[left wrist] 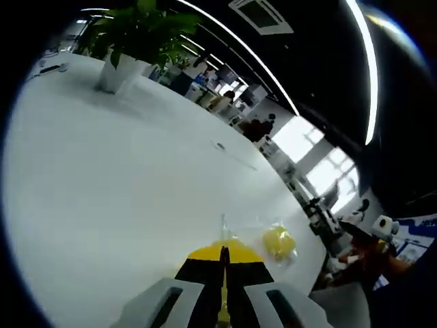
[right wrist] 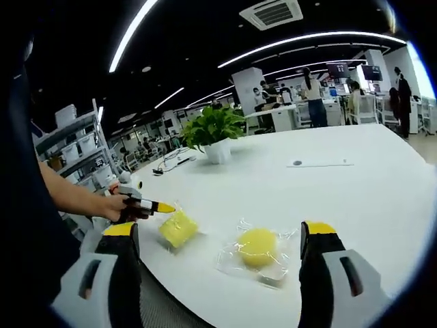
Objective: Compare the silicone blocks by pressing each to a similar depth, holding the contact briefly, and releasing to observe deformation and rebound differences across the visible hardness samples.
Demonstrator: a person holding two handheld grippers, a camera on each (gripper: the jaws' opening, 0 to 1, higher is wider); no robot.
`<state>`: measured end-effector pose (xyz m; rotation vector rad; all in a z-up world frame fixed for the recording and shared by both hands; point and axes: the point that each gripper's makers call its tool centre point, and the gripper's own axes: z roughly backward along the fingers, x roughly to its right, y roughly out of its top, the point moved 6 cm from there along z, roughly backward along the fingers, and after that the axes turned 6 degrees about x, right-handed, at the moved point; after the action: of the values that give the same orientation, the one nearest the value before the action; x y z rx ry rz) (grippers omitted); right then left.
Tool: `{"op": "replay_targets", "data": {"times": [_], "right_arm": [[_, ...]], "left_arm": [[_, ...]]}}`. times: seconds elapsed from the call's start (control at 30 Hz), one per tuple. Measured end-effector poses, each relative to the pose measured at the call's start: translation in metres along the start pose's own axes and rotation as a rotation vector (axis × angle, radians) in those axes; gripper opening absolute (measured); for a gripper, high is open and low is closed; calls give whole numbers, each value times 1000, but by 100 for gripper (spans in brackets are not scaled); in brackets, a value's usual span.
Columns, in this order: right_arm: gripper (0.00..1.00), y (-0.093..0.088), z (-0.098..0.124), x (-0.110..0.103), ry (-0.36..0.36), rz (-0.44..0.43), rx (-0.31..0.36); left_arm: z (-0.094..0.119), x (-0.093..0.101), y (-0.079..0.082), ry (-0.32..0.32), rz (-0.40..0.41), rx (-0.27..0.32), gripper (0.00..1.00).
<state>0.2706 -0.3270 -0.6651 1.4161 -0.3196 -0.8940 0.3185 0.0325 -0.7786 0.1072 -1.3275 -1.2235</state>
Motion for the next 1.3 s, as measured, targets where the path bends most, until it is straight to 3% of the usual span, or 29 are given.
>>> {"op": "replay_targets", "data": {"times": [0.07, 0.1, 0.13, 0.27, 0.33, 0.4, 0.57, 0.63, 0.73, 0.83, 0.93, 1.0, 1.13, 1.2, 1.3], "right_arm": [[93, 1, 0, 0, 1, 16, -4], [95, 0, 0, 0, 4, 24, -11], [96, 0, -1, -1, 5, 26, -15], [96, -2, 1, -1, 20, -9, -32], [96, -3, 0, -1, 15, -2, -34], [96, -3, 0, 0, 18, -6, -32], [96, -1, -1, 1, 15, -12, -24], [96, -1, -2, 3, 14, -14, -23], [96, 0, -3, 5, 11, -11, -21], [96, 1, -3, 7, 8, -13, -12], [96, -1, -3, 10, -7, 14, -24], [96, -3, -5, 11, -12, 36, -39], [96, -4, -6, 13, -14, 33, -42], [96, -5, -7, 12, -17, 46, -56], [96, -5, -7, 13, -16, 51, -59]], "left_arm": [[1, -7, -1, 42, -40, -3, 0], [4, -13, -3, 97, -34, -11, 0], [4, -15, -3, 101, -38, -7, 0], [8, -26, -8, 144, -17, -10, 0], [10, -35, -15, 210, 51, -39, 0], [11, -34, -14, 195, 53, -19, 0], [11, -38, -16, 207, 35, -50, 2], [13, -42, -14, 228, -10, -76, 11], [19, -44, -8, 262, -4, -75, 33], [27, -44, 4, 272, -27, -25, 52], [37, -31, 21, 217, -129, 27, 64], [43, -23, 27, 178, -178, 26, 77], [57, -1, 39, 75, -304, 24, 89], [64, 5, 43, 68, -356, 22, 97], [75, 19, 53, 58, -421, 48, 100]]}}
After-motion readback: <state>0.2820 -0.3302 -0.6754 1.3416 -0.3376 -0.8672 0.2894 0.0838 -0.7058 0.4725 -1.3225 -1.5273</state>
